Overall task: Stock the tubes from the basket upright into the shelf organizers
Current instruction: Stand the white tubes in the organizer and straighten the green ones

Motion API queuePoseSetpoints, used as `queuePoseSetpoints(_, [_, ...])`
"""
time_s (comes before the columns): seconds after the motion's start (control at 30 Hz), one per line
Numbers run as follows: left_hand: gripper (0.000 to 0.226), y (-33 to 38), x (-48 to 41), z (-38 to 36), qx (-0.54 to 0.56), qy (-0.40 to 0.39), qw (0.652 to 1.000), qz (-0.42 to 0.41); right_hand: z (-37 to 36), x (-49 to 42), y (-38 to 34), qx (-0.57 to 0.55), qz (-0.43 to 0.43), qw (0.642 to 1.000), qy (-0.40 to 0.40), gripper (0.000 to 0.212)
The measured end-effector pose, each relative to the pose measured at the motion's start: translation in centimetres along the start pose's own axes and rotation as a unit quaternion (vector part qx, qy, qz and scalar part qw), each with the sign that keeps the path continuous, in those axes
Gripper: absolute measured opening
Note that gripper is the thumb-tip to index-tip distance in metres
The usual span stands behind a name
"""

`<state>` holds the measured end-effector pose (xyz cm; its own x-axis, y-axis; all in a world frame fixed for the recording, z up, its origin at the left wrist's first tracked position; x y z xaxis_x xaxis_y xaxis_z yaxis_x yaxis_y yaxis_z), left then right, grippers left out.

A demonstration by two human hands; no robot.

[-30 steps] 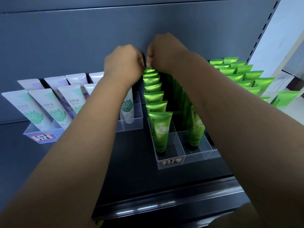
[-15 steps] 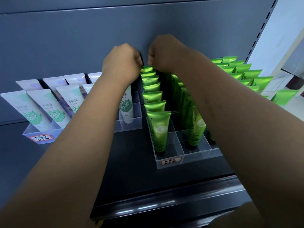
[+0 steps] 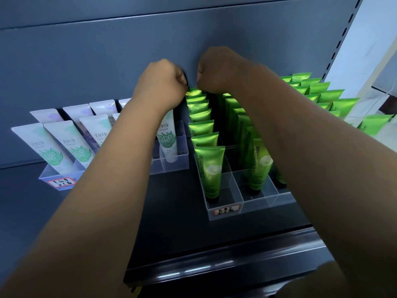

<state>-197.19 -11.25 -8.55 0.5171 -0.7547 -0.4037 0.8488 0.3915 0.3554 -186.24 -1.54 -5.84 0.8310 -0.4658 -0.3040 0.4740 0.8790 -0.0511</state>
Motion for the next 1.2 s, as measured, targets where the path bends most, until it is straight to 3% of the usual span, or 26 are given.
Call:
queuePoseSetpoints(0.1, [0.017, 0.9, 0.6, 1.2, -0.006, 0.011, 1.000, 0.006, 0.8, 0.5, -0.5, 0.020, 0.015, 1.000, -0.010, 0.029])
queuePoseSetpoints(0.23, [0.034, 2.9, 2.9, 2.9, -0.023, 0.048, 0.999, -0.002, 2.1, 2.5, -1.3, 0.015, 0.009, 1.000, -0.007, 0.030])
queuePoseSetpoints(0.3, [0.036, 3.5, 4.6, 3.3, -0.032, 0.065, 0.997, 0.003, 2.8, 4.3, -1.7, 0.010, 0.006, 1.000, 0.007, 0.027])
queuePoseSetpoints(0.53, [0.058, 4.8, 10.6, 4.6, -0.046, 0.094, 0.994, 0.035, 4.8, 13.1, -2.4, 0.006, 0.020, 0.996, 0.082, 0.047])
queuePoseSetpoints(0.8, [0.054, 6.7, 17.1, 4.0, -0.040, 0.100, 0.992, -0.069, 6.4, 19.3, -0.1, -0.059, -0.007, 0.994, 0.092, 0.045])
queuePoseSetpoints(0.97, [0.041, 8.2, 18.6, 2.7, -0.029, 0.105, 0.983, -0.149, 6.2, 20.4, 1.4, -0.066, -0.024, 0.997, 0.045, 0.026])
queuePoseSetpoints(1.2, [0.030, 11.2, 17.8, 1.3, -0.042, 0.091, 0.979, -0.177, 6.1, 20.5, 2.4, -0.029, -0.021, 0.999, 0.016, 0.024])
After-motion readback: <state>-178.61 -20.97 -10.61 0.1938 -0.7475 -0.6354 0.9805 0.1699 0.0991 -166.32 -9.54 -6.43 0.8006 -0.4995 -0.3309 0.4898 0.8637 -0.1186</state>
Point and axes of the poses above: each hand's wrist, its own x-axis away from the middle knuckle, its own z-axis out of the back of the hand, y = z × x, the point moved 3 cm from there along -x, towards the middle knuckle, and after that the axes turned 2 degrees about z, right-handed, at the moved point
